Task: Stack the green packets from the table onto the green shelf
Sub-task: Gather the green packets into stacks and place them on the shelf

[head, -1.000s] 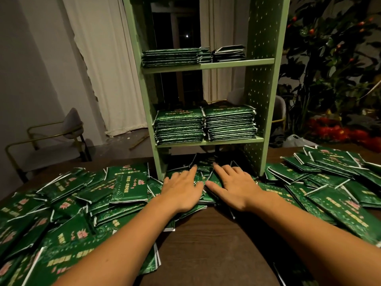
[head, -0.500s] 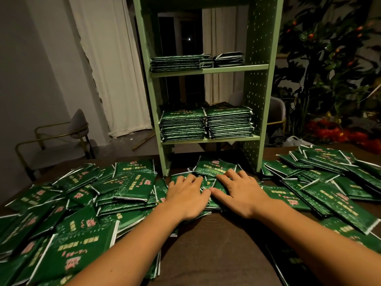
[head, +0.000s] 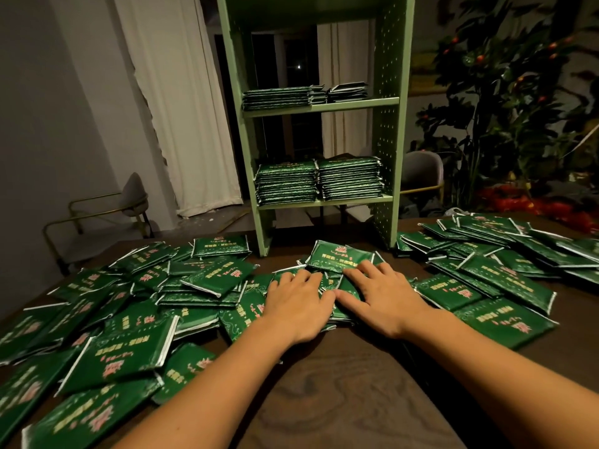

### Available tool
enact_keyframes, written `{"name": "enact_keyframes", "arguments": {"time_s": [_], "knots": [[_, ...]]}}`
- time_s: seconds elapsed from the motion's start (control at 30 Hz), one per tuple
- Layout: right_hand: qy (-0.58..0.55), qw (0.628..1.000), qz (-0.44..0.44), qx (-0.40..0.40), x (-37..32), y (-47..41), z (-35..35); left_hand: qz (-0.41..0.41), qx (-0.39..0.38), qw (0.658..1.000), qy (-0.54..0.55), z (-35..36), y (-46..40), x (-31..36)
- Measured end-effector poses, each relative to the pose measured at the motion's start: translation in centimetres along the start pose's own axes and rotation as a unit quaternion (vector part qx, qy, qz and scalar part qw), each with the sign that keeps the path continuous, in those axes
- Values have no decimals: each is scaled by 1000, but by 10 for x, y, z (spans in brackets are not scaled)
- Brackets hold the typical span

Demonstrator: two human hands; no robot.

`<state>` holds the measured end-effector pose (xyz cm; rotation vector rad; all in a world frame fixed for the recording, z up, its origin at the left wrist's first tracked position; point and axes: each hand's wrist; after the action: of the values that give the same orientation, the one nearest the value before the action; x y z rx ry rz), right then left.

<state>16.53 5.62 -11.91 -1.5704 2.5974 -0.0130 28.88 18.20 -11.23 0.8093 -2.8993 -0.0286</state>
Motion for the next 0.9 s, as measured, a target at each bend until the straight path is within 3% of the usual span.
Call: {"name": "enact_keyframes", "arguments": {"time_s": [0.3, 0.43, 0.73, 0.8, 0.9], "knots": [[-1, 1000, -8, 20, -6, 26, 4, 4, 44, 999, 11, 8, 30, 11], [-2, 999, -17, 45, -7, 34, 5, 10, 102, 994, 35, 12, 38, 14], [-103, 976, -50, 184, -2, 39, 0, 69, 198, 959, 190, 10, 38, 8], [-95, 973, -27, 210, 0, 33, -7, 59, 224, 960, 158, 4, 34, 3], [-94, 978, 9, 184, 4, 24, -20, 25, 242, 964, 104, -3, 28, -6]]}}
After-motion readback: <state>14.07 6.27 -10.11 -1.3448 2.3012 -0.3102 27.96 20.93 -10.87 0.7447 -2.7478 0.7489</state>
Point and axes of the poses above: each hand's wrist, its own y-axis away from the middle knuckle, its own z-axis out of the palm, x = y × z, and after that the axes turned 7 degrees about -x, right-handed
